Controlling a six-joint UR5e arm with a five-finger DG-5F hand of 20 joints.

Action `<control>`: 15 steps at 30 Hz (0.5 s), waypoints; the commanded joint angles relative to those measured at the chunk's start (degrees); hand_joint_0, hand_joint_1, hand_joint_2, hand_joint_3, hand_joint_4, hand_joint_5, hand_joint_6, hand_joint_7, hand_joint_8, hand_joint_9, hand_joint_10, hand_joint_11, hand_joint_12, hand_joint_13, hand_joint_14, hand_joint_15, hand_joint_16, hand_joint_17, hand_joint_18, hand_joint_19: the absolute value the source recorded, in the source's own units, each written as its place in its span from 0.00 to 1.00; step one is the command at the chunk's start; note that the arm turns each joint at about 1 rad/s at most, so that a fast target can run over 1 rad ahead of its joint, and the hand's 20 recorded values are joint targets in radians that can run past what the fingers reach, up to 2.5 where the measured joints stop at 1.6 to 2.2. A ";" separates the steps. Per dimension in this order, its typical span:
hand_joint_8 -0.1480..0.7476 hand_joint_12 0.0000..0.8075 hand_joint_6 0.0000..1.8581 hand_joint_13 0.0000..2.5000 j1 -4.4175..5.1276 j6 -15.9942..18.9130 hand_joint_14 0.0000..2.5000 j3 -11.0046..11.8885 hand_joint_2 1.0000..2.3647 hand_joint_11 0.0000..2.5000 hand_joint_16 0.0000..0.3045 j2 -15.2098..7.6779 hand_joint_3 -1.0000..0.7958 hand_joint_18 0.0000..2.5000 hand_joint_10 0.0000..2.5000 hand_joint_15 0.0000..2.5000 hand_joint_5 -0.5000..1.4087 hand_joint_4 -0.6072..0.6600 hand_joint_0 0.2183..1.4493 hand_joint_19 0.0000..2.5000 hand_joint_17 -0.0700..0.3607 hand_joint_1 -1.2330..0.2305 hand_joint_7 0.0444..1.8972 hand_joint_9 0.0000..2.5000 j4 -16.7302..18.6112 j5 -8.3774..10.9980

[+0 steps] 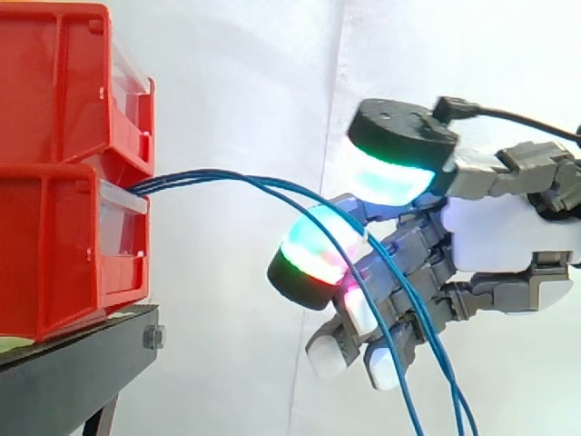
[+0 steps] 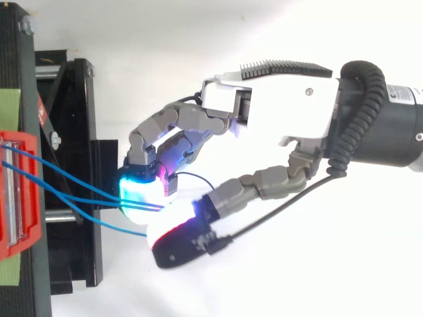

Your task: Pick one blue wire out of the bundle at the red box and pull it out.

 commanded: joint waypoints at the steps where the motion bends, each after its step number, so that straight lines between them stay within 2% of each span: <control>1: 0.57 0.56 0.41 0.26 0.00 -0.06 0.00 -0.03 0.01 0.27 0.19 0.00 0.43 0.28 0.01 0.15 0.18 0.67 0.30 0.21 0.47 0.50 0.50 0.35 0.06 -0.04; 7: 0.58 0.58 0.38 0.27 0.00 -0.15 0.00 -0.03 0.01 0.28 0.20 0.00 0.49 0.29 0.01 0.15 0.19 0.70 0.30 0.21 0.48 0.45 0.53 0.36 0.06 0.04; 11: 0.58 0.58 0.40 0.28 0.00 -0.15 0.00 -0.03 0.01 0.29 0.20 0.00 0.49 0.29 0.01 0.15 0.18 0.70 0.30 0.21 0.48 0.38 0.52 0.35 0.06 -0.04; 15: 0.58 0.57 0.42 0.28 0.00 -0.15 0.01 0.06 0.01 0.29 0.19 0.00 0.48 0.30 0.01 0.15 0.17 0.70 0.30 0.20 0.47 0.34 0.52 0.35 0.06 -0.04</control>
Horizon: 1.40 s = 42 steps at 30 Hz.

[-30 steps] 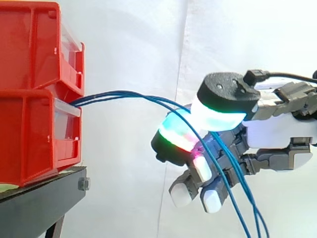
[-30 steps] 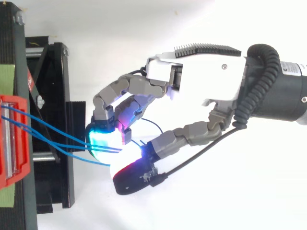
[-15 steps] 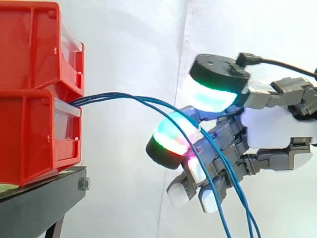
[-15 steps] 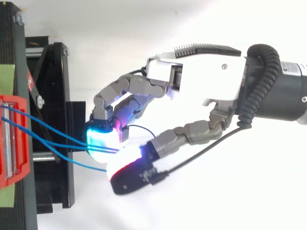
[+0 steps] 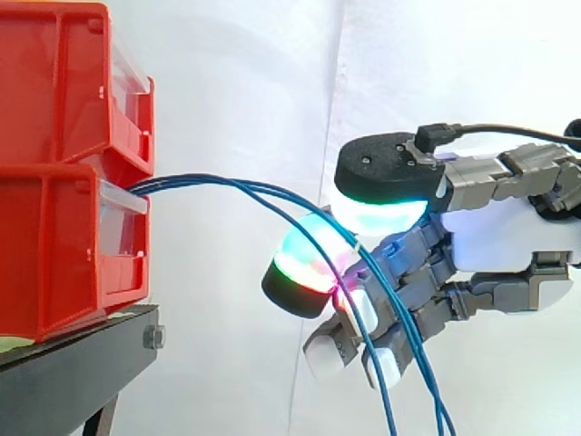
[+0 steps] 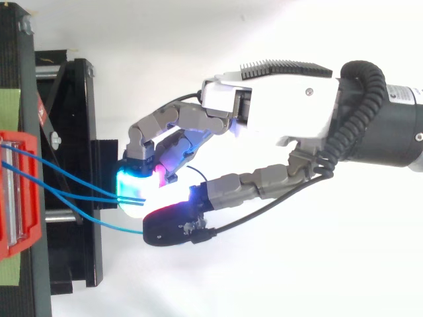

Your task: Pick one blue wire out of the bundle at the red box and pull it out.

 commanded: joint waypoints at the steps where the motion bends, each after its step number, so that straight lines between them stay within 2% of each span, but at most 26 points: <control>1: 0.57 0.57 0.43 0.28 0.00 0.00 0.01 -0.02 0.02 0.29 0.19 0.00 0.48 0.30 0.01 0.15 0.17 0.70 0.30 0.20 0.47 0.34 0.51 0.35 0.01 -0.01; 6: 0.58 0.57 0.44 0.28 0.00 0.00 0.01 -0.02 0.02 0.30 0.19 0.00 0.50 0.30 0.01 0.15 0.16 0.66 0.32 0.20 0.47 0.33 0.49 0.35 0.10 -0.01; 8: 0.58 0.58 0.45 0.28 0.00 0.00 0.00 -0.02 0.02 0.30 0.20 0.00 0.51 0.31 0.01 0.15 0.16 0.67 0.33 0.20 0.48 0.32 0.46 0.35 0.10 -0.01; 11: 0.57 0.58 0.46 0.28 0.00 0.00 0.01 0.07 0.01 0.30 0.20 0.00 0.52 0.31 0.01 0.15 0.15 0.69 0.36 0.19 0.48 0.28 0.48 0.34 0.10 -0.01; 17: 0.56 0.56 0.47 0.28 0.00 0.00 0.01 -0.02 0.01 0.31 0.20 0.00 0.37 0.31 0.01 0.15 0.15 0.67 0.32 0.19 0.47 0.24 0.48 0.33 0.19 -0.01; 19: 0.58 0.58 0.47 0.28 0.00 0.00 0.01 -0.02 0.01 0.31 0.20 0.00 0.33 0.31 0.01 0.15 0.15 0.68 0.26 0.20 0.49 0.27 0.47 0.33 0.19 -0.01; 23: 0.60 0.60 0.47 0.28 0.00 0.17 0.00 -0.02 0.00 0.30 0.21 0.00 0.31 0.31 0.01 0.15 0.16 0.68 0.23 0.20 0.50 0.34 0.48 0.36 0.01 -0.01; 29: 0.60 0.58 0.48 0.29 0.00 0.00 0.01 -0.02 0.01 0.30 0.20 0.00 0.40 0.30 0.01 0.15 0.17 0.65 0.28 0.21 0.47 0.39 0.52 0.38 0.19 0.07; 32: 0.59 0.58 0.48 0.29 0.00 0.00 0.01 -0.02 0.01 0.31 0.20 0.00 0.45 0.30 0.01 0.15 0.17 0.65 0.28 0.21 0.47 0.36 0.55 0.38 0.19 -0.01; 36: 0.59 0.60 0.49 0.29 0.00 0.00 0.01 -0.02 0.01 0.31 0.21 0.00 0.47 0.31 0.01 0.15 0.16 0.65 0.29 0.20 0.49 0.29 0.50 0.36 0.19 -0.01; 39: 0.57 0.57 0.49 0.27 0.09 0.00 0.01 -0.02 0.01 0.31 0.20 0.00 0.43 0.30 0.01 0.15 0.15 0.65 0.31 0.20 0.48 0.26 0.52 0.34 0.19 -0.01; 42: 0.56 0.57 0.50 0.26 0.00 0.00 0.01 -0.02 0.01 0.31 0.20 0.00 0.33 0.29 0.01 0.16 0.15 0.66 0.27 0.20 0.48 0.23 0.50 0.32 0.19 -0.01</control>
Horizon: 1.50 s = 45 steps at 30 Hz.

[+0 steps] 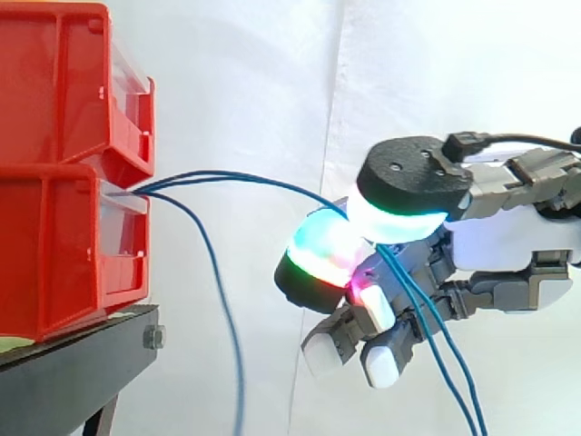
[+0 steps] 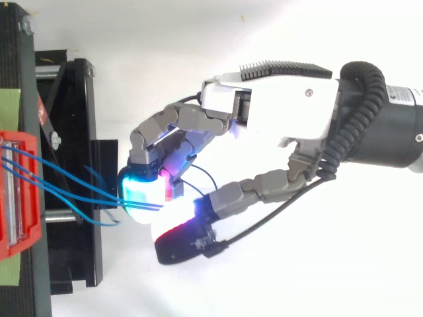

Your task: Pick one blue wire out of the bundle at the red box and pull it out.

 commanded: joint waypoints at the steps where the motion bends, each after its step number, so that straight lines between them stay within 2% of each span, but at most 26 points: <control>1: 0.57 0.58 0.50 0.26 -0.04 0.09 0.01 -0.01 0.00 0.31 0.21 0.00 0.29 0.29 0.01 0.15 0.15 0.66 0.26 0.20 0.49 0.24 0.50 0.32 0.00 0.00; 5: 0.58 0.60 0.50 0.27 -0.04 0.09 0.01 -0.01 0.00 0.31 0.22 0.00 0.28 0.30 0.01 0.15 0.15 0.67 0.22 0.19 0.51 0.27 0.47 0.32 0.00 0.00; 9: 0.60 0.61 0.48 0.27 -0.04 0.18 0.01 -0.01 0.00 0.30 0.22 0.00 0.28 0.30 0.01 0.15 0.16 0.66 0.21 0.20 0.51 0.38 0.48 0.35 0.00 0.00; 14: 0.58 0.57 0.48 0.27 -0.04 0.18 0.01 0.08 0.01 0.30 0.20 0.00 0.38 0.28 0.01 0.15 0.17 0.63 0.28 0.22 0.48 0.45 0.50 0.37 -0.09 0.00; 18: 0.60 0.58 0.48 0.28 -0.04 0.18 0.01 0.08 0.01 0.30 0.20 0.00 0.46 0.29 0.01 0.15 0.16 0.65 0.28 0.21 0.48 0.40 0.52 0.37 0.00 0.00; 21: 0.59 0.58 0.49 0.28 -0.04 0.26 0.01 -0.01 0.01 0.31 0.20 0.00 0.48 0.30 0.01 0.15 0.16 0.65 0.29 0.21 0.48 0.35 0.52 0.37 0.00 0.00; 22: 0.58 0.58 0.49 0.28 -0.04 0.26 0.01 -0.01 0.02 0.31 0.20 0.00 0.48 0.30 0.01 0.15 0.16 0.65 0.30 0.20 0.48 0.32 0.51 0.36 0.00 0.00; 29: 0.57 0.57 0.49 0.28 -0.04 0.18 0.01 -0.01 0.01 0.31 0.20 0.00 0.44 0.30 0.01 0.15 0.15 0.65 0.33 0.20 0.47 0.26 0.50 0.35 -0.09 0.00; 34: 0.56 0.58 0.49 0.28 -0.04 0.26 0.00 0.08 0.01 0.31 0.20 0.00 0.33 0.30 0.01 0.14 0.15 0.68 0.35 0.18 0.47 0.22 0.48 0.33 0.00 -0.09; 36: 0.57 0.57 0.49 0.28 -0.04 0.26 0.01 -0.01 0.00 0.31 0.20 0.00 0.32 0.30 0.01 0.14 0.15 0.68 0.35 0.18 0.47 0.22 0.48 0.33 0.00 -0.09; 41: 0.56 0.57 0.49 0.28 -0.04 0.26 0.01 0.08 0.00 0.31 0.19 0.00 0.31 0.30 0.01 0.14 0.15 0.68 0.35 0.18 0.47 0.23 0.47 0.33 0.00 -0.09; 45: 0.58 0.58 0.48 0.28 -0.04 0.26 0.00 -0.01 0.01 0.30 0.20 0.00 0.34 0.29 0.01 0.15 0.16 0.66 0.27 0.20 0.48 0.37 0.49 0.35 0.00 0.00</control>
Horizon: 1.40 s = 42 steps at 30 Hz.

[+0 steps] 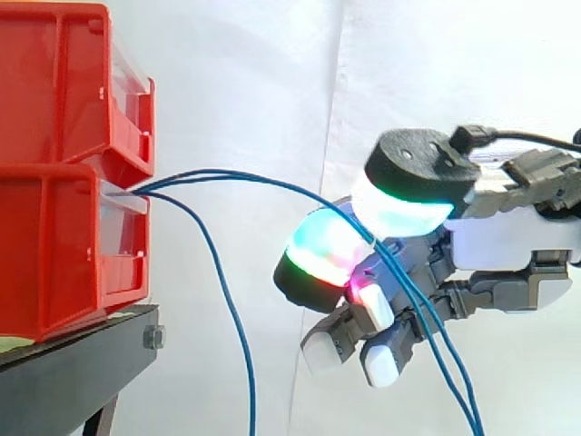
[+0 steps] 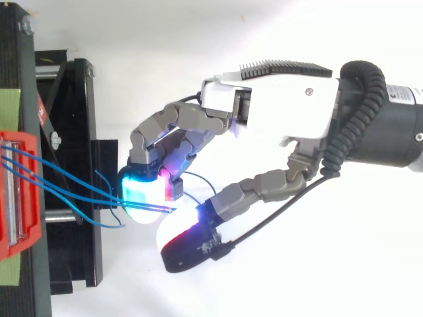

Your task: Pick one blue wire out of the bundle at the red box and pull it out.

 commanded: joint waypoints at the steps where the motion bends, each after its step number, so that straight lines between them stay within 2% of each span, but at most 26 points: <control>1: 0.59 0.58 0.48 0.27 0.00 0.00 0.00 -0.02 0.01 0.30 0.20 0.00 0.35 0.29 0.01 0.15 0.16 0.66 0.27 0.20 0.48 0.40 0.49 0.36 0.00 0.02; 5: 0.59 0.58 0.48 0.27 0.00 0.00 0.00 0.06 0.01 0.30 0.20 0.00 0.40 0.29 0.01 0.15 0.17 0.65 0.28 0.21 0.48 0.43 0.52 0.37 0.00 -0.07; 9: 0.59 0.57 0.49 0.28 0.00 0.00 0.01 0.06 0.01 0.31 0.20 0.00 0.45 0.29 0.01 0.15 0.16 0.65 0.29 0.20 0.47 0.36 0.54 0.36 0.00 0.02; 13: 0.58 0.57 0.49 0.28 0.00 0.18 0.01 0.06 0.01 0.31 0.19 0.00 0.45 0.30 0.01 0.15 0.16 0.63 0.31 0.20 0.47 0.32 0.52 0.35 0.00 0.02; 20: 0.57 0.57 0.50 0.28 0.00 0.18 0.01 -0.02 0.01 0.31 0.19 0.00 0.43 0.30 0.01 0.15 0.15 0.62 0.35 0.19 0.47 0.24 0.51 0.34 0.00 0.02; 22: 0.56 0.57 0.50 0.28 0.00 0.18 0.00 -0.02 0.01 0.31 0.19 0.00 0.41 0.30 0.01 0.14 0.15 0.65 0.37 0.18 0.47 0.23 0.51 0.33 0.00 0.02; 31: 0.55 0.56 0.50 0.27 0.00 0.18 0.00 -0.02 0.01 0.30 0.19 0.00 0.37 0.30 0.01 0.14 0.14 0.66 0.39 0.16 0.47 0.20 0.49 0.30 0.00 0.02; 34: 0.54 0.56 0.50 0.26 0.00 0.18 0.00 -0.02 0.00 0.30 0.19 0.00 0.32 0.30 0.01 0.14 0.14 0.67 0.38 0.16 0.47 0.19 0.48 0.29 0.00 0.02; 36: 0.54 0.56 0.50 0.26 0.00 0.44 0.01 0.06 0.00 0.30 0.19 0.00 0.29 0.30 0.01 0.14 0.14 0.66 0.35 0.17 0.47 0.21 0.47 0.29 0.00 0.02; 39: 0.57 0.58 0.49 0.26 -0.09 0.62 0.00 0.06 0.00 0.31 0.20 0.00 0.28 0.29 0.01 0.14 0.15 0.66 0.27 0.19 0.48 0.30 0.48 0.31 0.09 -0.16; 40: 0.58 0.58 0.48 0.26 -0.09 0.62 0.00 -0.02 0.00 0.30 0.20 0.00 0.31 0.29 0.01 0.15 0.15 0.65 0.26 0.19 0.49 0.38 0.49 0.32 0.00 -0.16; 42: 0.58 0.59 0.48 0.26 -0.09 0.62 0.00 0.06 0.01 0.30 0.20 0.00 0.33 0.29 0.01 0.15 0.16 0.65 0.26 0.20 0.48 0.41 0.49 0.34 0.00 -0.33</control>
